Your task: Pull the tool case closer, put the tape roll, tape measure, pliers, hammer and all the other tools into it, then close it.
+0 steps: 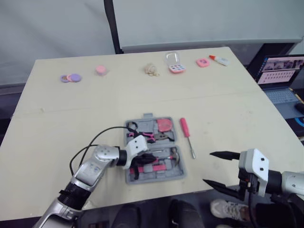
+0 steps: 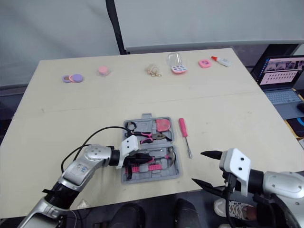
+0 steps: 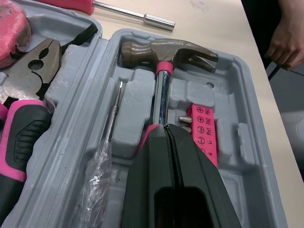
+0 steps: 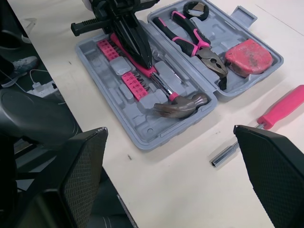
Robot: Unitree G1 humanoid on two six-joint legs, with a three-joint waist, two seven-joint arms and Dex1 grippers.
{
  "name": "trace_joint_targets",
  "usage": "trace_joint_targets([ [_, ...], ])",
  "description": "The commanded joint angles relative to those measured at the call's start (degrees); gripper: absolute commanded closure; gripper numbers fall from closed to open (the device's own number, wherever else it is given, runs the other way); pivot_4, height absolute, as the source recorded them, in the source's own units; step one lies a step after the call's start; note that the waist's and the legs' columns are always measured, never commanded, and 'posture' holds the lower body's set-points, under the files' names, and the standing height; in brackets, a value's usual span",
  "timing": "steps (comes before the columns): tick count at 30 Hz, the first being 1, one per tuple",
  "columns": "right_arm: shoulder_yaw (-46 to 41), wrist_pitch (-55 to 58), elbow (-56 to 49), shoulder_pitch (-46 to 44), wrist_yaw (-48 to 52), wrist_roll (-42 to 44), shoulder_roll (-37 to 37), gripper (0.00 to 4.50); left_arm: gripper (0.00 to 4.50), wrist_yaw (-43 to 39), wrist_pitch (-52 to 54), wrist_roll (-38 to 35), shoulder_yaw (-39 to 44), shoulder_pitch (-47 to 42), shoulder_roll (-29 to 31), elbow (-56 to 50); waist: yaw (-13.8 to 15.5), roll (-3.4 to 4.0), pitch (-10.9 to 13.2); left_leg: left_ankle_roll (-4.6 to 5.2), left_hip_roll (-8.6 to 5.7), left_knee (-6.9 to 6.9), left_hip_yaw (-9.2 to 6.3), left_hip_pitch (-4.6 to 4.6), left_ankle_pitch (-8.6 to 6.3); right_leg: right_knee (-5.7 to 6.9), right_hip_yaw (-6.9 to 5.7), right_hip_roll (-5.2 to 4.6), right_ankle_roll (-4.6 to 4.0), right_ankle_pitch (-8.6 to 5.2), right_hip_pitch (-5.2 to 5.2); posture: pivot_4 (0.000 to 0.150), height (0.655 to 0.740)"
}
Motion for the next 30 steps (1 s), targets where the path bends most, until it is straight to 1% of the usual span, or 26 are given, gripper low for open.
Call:
trace_joint_targets([
  [1,-1.92,-0.02,-2.4,0.01,-0.48,1.03,-0.27,0.0,4.45,0.31,-0.7,0.56,-0.44,0.84,-0.48,0.7,0.01,0.0,0.0,0.0,0.0,0.0,0.0,0.0,0.0,0.0,0.0,0.0,0.0,0.0,0.0,0.15,0.7287],
  [19,-2.61,1.21,-3.06,-0.23,-0.55,1.38,-0.62,0.0,4.45,1.31,-1.39,2.74,-1.77,2.92,-1.55,5.43,0.12,0.13,-0.16,0.03,-0.01,0.0,-0.02,0.07,-0.01,-0.01,0.0,-0.03,0.0,0.0,0.08,0.15,0.7287],
  [30,-4.33,2.14,-4.62,1.21,-0.75,1.75,-0.37,0.0,4.45,1.31,-2.52,4.44,-3.58,3.79,-0.97,9.49,0.11,0.54,-0.9,0.16,-0.01,0.0,-0.05,0.16,-0.09,-0.11,-0.02,-0.04,0.0,0.0,0.22,0.15,0.7287],
])
